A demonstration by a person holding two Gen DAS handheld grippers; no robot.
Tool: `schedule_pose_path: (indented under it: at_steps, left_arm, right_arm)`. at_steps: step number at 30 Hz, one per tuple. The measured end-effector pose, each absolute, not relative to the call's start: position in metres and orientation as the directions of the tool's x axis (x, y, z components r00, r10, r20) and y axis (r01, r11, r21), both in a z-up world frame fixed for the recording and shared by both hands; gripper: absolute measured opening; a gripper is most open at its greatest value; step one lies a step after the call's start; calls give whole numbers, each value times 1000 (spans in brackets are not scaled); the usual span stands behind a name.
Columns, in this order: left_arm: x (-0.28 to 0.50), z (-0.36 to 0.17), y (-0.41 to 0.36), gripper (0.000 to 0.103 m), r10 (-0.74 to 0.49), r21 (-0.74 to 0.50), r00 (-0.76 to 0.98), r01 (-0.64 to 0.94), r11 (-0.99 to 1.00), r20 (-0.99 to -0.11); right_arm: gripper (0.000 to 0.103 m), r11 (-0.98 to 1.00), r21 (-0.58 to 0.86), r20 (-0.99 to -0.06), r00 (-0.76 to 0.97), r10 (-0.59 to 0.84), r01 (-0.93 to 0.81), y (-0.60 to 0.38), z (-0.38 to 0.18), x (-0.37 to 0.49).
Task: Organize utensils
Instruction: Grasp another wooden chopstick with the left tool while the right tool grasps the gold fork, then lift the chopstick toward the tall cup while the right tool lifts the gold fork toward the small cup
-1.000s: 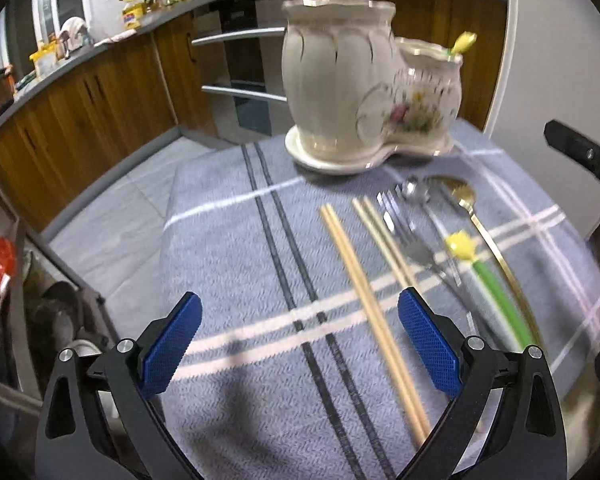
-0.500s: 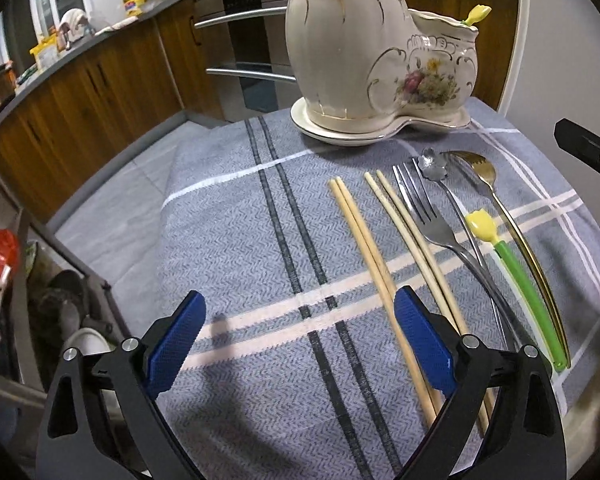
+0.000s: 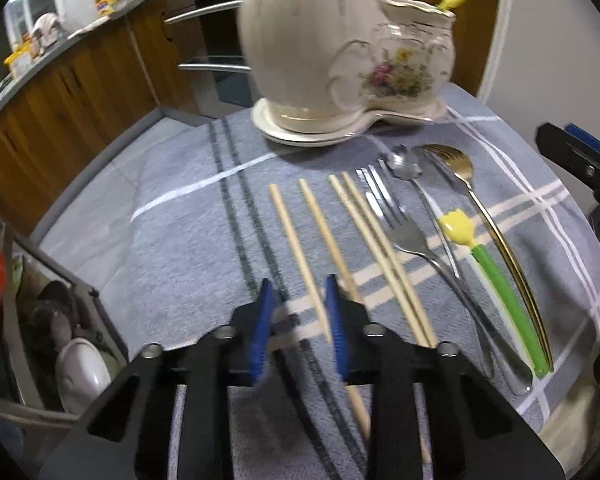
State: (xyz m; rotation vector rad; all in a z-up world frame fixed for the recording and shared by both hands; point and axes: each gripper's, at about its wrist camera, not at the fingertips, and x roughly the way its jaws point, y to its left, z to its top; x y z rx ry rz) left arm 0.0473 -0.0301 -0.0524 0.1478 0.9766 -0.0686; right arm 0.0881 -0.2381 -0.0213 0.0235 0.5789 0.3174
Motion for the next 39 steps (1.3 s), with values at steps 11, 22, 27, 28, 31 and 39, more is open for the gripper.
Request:
schedule_pose_path:
  at_steps: [11,22,27,28,31,39]
  left_arm:
    - [50,-53,-23,6,5,91,560,126,988,-829]
    - [38,-50,-10,5,-38,42,601,119,992,-798]
    - [36,-50,-12,5,-68,20,610,137,990,-790]
    - [35,-50,-11,5,-74,16,611,141,990,-788]
    - [33,-48,-12,5,-89,6,618,150,989,-781]
    - [34,-49,-9,5,-114,-14,627,162,987,-771]
  right_arm:
    - [98,932,51,-633,711,308,-358,-223,-37,92]
    - [41,898,88,-732,583,352,-432,-203,-57,98]
    - [23,894,75,-749,567,343,-442,-192,-62,103]
    - [20,896,74,-752,566,338,-438,-191,-63,105]
    - [19,897,78,-754,563,338,-434,-190,-63,107]
    - [11,892,97,-756,550,354,-441,-189,-63,112]
